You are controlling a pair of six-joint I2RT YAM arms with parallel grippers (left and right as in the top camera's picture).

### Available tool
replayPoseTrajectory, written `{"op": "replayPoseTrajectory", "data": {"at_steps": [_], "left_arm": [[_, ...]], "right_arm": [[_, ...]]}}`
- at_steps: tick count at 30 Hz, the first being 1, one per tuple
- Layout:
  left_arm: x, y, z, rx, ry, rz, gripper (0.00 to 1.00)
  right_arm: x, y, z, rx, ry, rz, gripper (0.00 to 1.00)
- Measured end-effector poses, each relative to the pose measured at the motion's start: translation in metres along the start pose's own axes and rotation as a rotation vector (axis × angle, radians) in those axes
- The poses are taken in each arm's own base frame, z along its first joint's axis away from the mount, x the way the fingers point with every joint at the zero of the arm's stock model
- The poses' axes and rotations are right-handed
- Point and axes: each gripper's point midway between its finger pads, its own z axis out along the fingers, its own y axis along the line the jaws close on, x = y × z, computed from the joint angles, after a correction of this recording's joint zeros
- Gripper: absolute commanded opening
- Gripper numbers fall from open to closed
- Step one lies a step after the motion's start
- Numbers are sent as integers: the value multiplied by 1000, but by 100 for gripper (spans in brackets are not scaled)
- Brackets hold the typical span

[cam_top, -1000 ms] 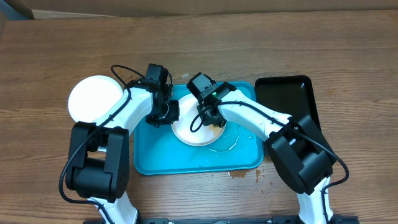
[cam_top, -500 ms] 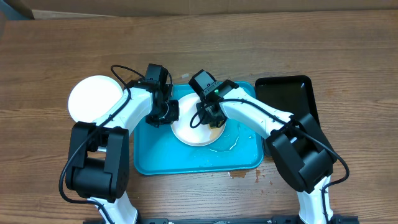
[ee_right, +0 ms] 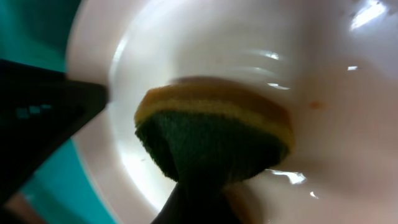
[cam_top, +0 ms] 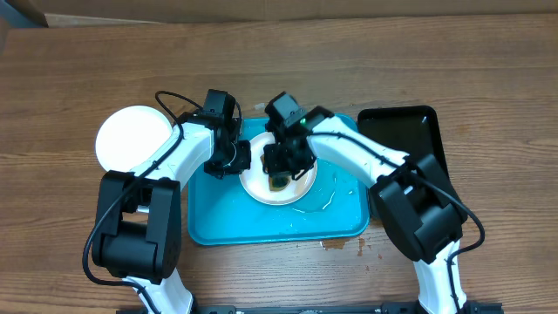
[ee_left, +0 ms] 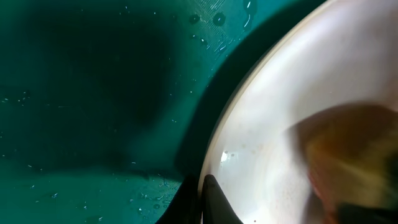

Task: Clean dirty plates on tray and stack at the side
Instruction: 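Return the sponge to the black tray, release it, and raise the right arm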

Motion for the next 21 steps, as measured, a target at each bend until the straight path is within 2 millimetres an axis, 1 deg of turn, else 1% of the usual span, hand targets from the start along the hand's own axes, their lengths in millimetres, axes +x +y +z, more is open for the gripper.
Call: {"op": "replayPoseTrajectory", "data": {"at_steps": [2,4,6,8,9,10,11,12,16,18,21], "left_arm": [[0,0,0,0,0,0,4],[0,0,0,0,0,0,5],[0,0,0,0,0,0,5],[0,0,0,0,0,0,8],[0,0,0,0,0,0,9],[0,0,0,-1,-1,1,11],[0,0,0,0,-1,0,14],[0,0,0,0,-1,1,15],[-1,0,0,1,-3,1,16],[-1,0,0,1,-3,1,16],[-1,0,0,1,-3,1,16]], "right_arm": [[-10,-1,-17,-33,0,30,4],[-25,-9,-36,-51,-23,62,4],[-39,-25,-57,-55,-51,106,4],[-47,-51,-78,-42,-70,163,4],[-46,-67,-87,-26,-66,198,4],[-41,-87,-97,6,-56,242,4],[-39,-97,-102,22,-51,260,4],[-36,-117,-110,57,-50,296,4],[-14,-184,-134,217,-12,412,4],[-6,-211,-143,292,-7,450,4],[7,-238,-145,382,7,477,4]]}}
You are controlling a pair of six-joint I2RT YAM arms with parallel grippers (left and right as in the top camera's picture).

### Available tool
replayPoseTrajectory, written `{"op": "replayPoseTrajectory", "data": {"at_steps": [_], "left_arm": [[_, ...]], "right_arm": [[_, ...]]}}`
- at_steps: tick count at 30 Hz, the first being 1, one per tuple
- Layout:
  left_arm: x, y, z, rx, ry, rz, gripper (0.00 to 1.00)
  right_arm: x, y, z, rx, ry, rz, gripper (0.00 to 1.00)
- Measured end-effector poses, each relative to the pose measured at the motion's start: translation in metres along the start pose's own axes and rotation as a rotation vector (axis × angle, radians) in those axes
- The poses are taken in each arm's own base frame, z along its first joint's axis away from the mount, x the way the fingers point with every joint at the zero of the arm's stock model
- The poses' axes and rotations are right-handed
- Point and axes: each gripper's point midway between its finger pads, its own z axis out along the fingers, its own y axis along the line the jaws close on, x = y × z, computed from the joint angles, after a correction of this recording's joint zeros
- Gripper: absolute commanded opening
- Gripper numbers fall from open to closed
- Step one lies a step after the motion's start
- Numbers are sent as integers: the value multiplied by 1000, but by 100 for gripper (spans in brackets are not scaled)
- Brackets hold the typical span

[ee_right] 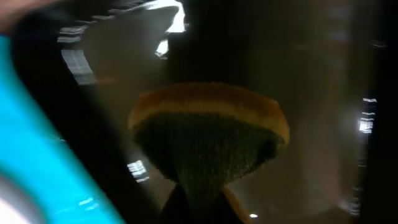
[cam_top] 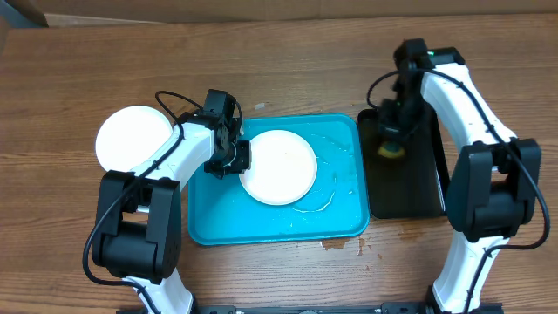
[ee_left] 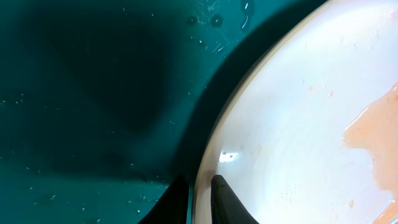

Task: Clean dirty plates on tray and stack at the side
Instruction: 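Return the sponge to the black tray, release it, and raise the right arm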

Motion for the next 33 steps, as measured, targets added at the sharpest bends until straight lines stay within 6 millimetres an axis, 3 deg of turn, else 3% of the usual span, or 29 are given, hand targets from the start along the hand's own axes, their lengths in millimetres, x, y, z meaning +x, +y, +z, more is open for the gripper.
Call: {"op": "replayPoseTrajectory", "data": {"at_steps": [6,7,10,14,17,18,21,22,24,27,30,33], "left_arm": [[0,0,0,0,0,0,18],[0,0,0,0,0,0,19],[0,0,0,0,0,0,24],[0,0,0,0,0,0,31],[0,0,0,0,0,0,30],[0,0,0,0,-1,0,25],[0,0,0,0,-1,2,11],[0,0,0,0,1,2,6],[1,0,0,0,3,3,4],[1,0,0,3,4,0,4],[1,0,0,2,4,0,4],[4,2,-2,-15,20,-4,4]], "right_arm": [[2,-25,32,109,-17,-1,4],[1,-26,36,114,-24,-3,9],[3,-31,42,133,-23,1,50],[6,-33,42,142,-13,-8,52],[11,-35,26,131,29,7,55],[7,-35,17,125,22,13,56],[-18,-43,-17,89,-50,63,72],[-28,-50,-31,75,-84,98,74],[-42,-65,-49,55,-134,159,100],[-54,-107,-68,41,-181,277,100],[-52,-157,-71,42,-181,403,100],[-55,-187,-73,39,-205,477,100]]}}
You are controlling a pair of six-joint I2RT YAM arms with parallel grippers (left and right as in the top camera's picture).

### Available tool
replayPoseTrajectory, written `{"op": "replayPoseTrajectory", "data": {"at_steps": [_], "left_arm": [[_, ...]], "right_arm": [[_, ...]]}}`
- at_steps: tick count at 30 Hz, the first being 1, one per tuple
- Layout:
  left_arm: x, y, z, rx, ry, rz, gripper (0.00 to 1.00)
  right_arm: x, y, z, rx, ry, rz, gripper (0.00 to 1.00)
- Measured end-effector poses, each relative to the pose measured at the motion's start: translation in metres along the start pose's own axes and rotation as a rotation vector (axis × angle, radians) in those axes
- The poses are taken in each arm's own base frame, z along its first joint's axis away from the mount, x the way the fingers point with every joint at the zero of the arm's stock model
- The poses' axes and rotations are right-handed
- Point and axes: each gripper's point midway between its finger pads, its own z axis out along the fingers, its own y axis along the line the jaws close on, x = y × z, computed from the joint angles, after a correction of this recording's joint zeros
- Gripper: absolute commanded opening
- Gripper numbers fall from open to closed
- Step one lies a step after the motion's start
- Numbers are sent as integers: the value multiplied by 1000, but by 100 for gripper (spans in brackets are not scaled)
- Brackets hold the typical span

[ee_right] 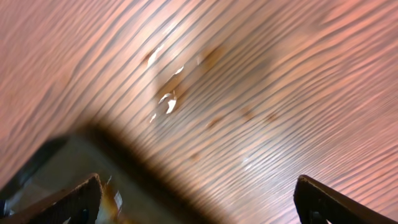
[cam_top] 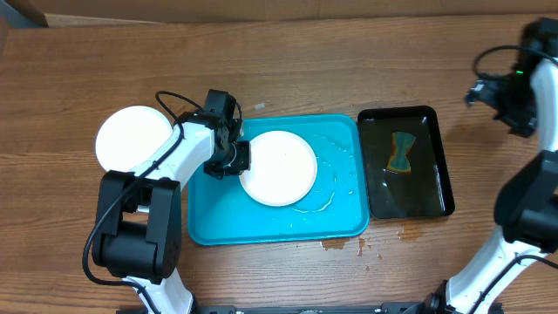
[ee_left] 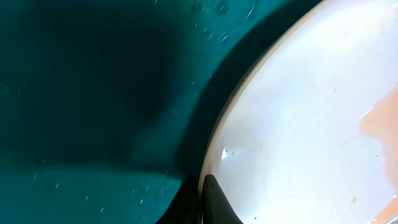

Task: Clean dirty plates on tray and stack at the side
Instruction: 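Return the sponge to the black tray, release it, and raise the right arm, then lift the white plate with the left gripper and carry it over the black tray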

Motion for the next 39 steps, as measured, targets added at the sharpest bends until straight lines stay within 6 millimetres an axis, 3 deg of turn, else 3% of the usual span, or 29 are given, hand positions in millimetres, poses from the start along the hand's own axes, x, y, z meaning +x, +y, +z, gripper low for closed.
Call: {"op": "replayPoseTrajectory", "data": {"at_steps": [6,17,21,29,34,39], "left_arm": [[-13,0,-16,-29,-25,3,4],[-50,-19,-75,-13,-205,38,4],[-53,-37,-77,-3,-229,82,4],[-59,-98,-78,49,-322,226,4],[-48,-133,-76,51,-343,305,4],[-41,-152,-75,72,-354,311,4]], "right_arm": [[-27,-30,1,-12,-67,89,100],[-37,-40,0,-17,-94,118,100],[-37,-40,0,-17,-94,117,100],[-37,-40,0,-17,-94,117,100],[-37,-40,0,-17,-94,117,100],[-37,-40,0,-17,-93,117,100]]}}
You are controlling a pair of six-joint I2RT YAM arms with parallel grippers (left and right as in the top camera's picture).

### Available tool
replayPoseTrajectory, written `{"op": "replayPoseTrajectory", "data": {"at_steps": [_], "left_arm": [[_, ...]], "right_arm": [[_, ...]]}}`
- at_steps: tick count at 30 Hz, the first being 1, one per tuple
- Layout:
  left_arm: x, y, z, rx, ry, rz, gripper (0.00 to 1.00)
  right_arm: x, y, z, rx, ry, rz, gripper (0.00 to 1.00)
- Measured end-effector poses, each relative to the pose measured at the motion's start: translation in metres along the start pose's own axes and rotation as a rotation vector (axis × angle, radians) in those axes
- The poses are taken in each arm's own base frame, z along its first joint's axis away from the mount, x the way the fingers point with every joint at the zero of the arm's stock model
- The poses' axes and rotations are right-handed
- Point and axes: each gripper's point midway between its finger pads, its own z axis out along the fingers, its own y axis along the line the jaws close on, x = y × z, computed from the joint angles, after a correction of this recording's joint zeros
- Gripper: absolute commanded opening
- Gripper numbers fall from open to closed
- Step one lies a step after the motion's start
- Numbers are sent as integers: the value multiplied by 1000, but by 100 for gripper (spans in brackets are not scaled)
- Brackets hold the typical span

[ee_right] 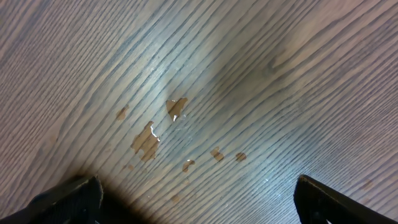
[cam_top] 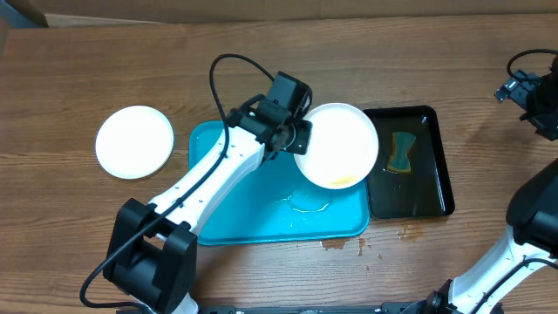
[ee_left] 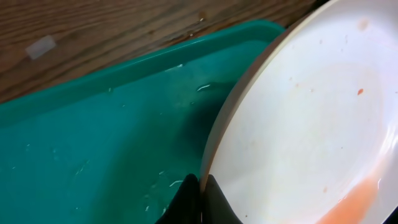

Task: Clean dirty plates on tray and stack at the side
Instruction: 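Lift the white plate with the left gripper and carry it over the black tray, then dip the white plate into the water in the black tray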

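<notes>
My left gripper (cam_top: 296, 139) is shut on the rim of a white plate (cam_top: 337, 145), holding it tilted above the right end of the teal tray (cam_top: 227, 209). Orange liquid pools at the plate's lower edge (ee_left: 348, 202). In the left wrist view the fingertips (ee_left: 200, 193) pinch the plate's rim. A clean white plate (cam_top: 134, 141) lies on the table left of the tray. The sponge (cam_top: 401, 153) lies in the black basin (cam_top: 410, 196). My right gripper (ee_right: 199, 199) is open over bare wood at the far right of the table.
Water streaks the tray floor (cam_top: 305, 205). Small wet spots mark the wood (ee_right: 149, 140) under the right gripper and near the tray's front right corner (cam_top: 336, 244). The left arm reaches across the tray.
My left gripper has lifted the plate from the tray floor and carried it right, tilted, toward the black basin. The right gripper stays open at the far right.
The right gripper scrubbed the plate with the sponge while the left held its rim. Then the sponge was over the black basin. Then it lay in the basin, with the right gripper open and away. Now the left holds the plate raised and tilted.
</notes>
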Motion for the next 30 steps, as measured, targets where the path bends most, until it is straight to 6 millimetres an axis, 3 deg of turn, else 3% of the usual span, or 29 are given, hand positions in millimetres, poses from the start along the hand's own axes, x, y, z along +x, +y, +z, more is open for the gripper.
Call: {"op": "replayPoseTrajectory", "data": {"at_steps": [11,16,20,24,30], "left_arm": [[-14,-48,-1,80,-98,56,4],[-29,-79,-6,107,-198,110,4],[-25,-107,-10,60,-259,221,4],[-21,-139,-21,-42,-359,389,4],[-13,-196,-59,-227,-568,653,4]], "right_arm": [[0,0,0,0,-1,0,100],[0,0,0,0,0,0,100],[0,0,0,0,0,0,100],[0,0,0,0,0,0,100],[0,0,0,0,-1,0,100]]}}
